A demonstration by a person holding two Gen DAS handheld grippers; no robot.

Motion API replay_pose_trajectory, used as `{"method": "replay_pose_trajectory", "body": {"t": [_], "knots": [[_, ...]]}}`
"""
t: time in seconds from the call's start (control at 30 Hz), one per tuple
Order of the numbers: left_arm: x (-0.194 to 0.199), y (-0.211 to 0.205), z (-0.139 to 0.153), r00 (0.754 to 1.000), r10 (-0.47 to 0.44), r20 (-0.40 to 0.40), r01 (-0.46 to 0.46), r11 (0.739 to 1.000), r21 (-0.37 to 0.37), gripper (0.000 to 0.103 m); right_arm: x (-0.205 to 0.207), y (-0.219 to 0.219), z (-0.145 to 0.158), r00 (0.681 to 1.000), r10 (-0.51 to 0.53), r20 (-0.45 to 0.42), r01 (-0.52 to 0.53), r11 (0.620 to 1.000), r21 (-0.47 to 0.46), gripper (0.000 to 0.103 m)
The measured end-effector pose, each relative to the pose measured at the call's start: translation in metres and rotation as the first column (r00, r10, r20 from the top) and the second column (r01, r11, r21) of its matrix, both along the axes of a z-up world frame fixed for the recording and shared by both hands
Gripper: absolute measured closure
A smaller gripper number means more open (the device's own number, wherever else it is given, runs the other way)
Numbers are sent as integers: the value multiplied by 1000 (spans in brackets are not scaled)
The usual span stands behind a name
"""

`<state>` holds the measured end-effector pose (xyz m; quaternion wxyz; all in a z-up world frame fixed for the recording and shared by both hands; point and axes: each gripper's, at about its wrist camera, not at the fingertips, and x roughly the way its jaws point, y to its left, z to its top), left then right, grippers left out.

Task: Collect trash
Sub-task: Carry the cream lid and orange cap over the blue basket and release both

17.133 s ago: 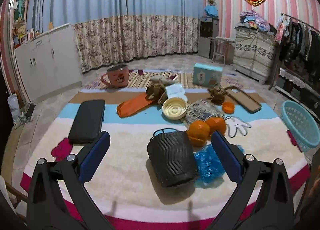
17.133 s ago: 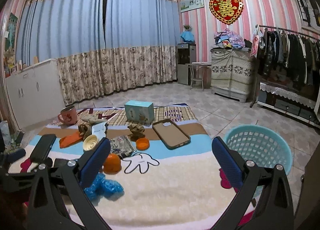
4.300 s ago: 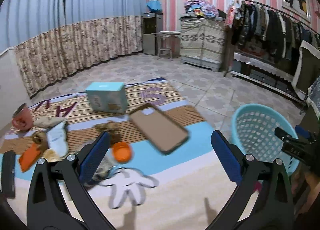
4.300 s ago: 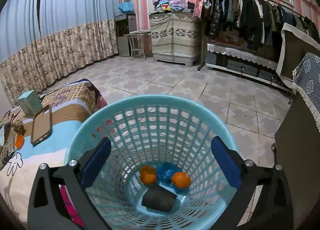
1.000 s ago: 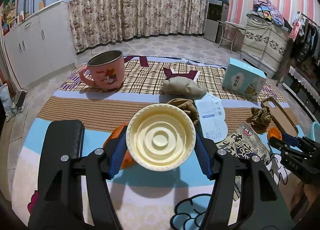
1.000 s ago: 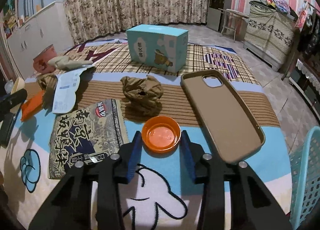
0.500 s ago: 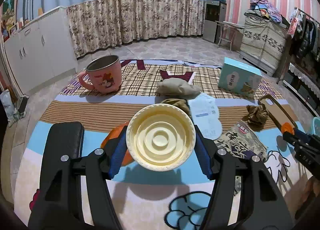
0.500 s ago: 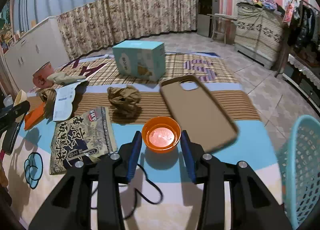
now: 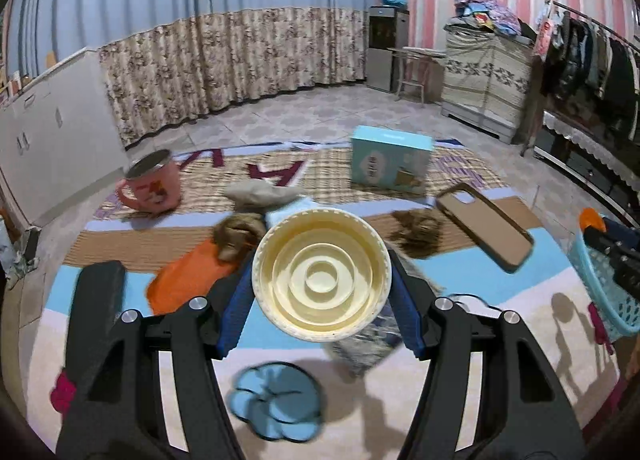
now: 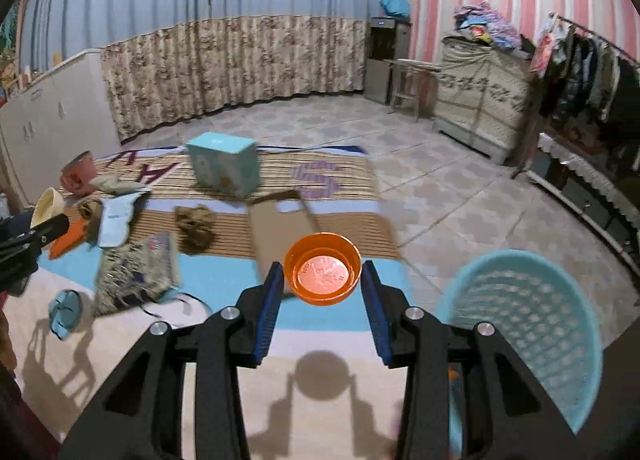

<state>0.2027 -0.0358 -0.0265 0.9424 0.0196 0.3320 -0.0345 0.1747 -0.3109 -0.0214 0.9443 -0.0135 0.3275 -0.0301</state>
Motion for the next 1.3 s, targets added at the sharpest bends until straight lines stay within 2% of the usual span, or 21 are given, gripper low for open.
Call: {"method": "replay_pose_trajectory", "body": {"t": [0.17,0.37,0.57,0.77,0.9,1.3], "knots": [[-7,-46,3,998,-54,12,54,998,26,42,-22,-50,7,998,-68,10,68,997,-37,63],[-13,-99,10,992,-124,32,124,992,-2,42,-44,-105,11,988,-153,20,154,987,-48,63],[-20,-161,10,974,-221,43,222,975,-21,42,-64,-150,9,973,-230,18,231,972,-46,63],[-27,-215,4,952,-302,43,303,953,-9,42,-79,-176,5,959,-281,28,282,958,-40,63],[-30,-247,0,939,-343,38,344,939,-9,42,-86,-195,0,947,-320,30,321,947,-1,63],[-34,-312,-11,901,-431,39,432,902,-6,42,-80,-213,-15,930,-367,25,366,930,40,63]]}}
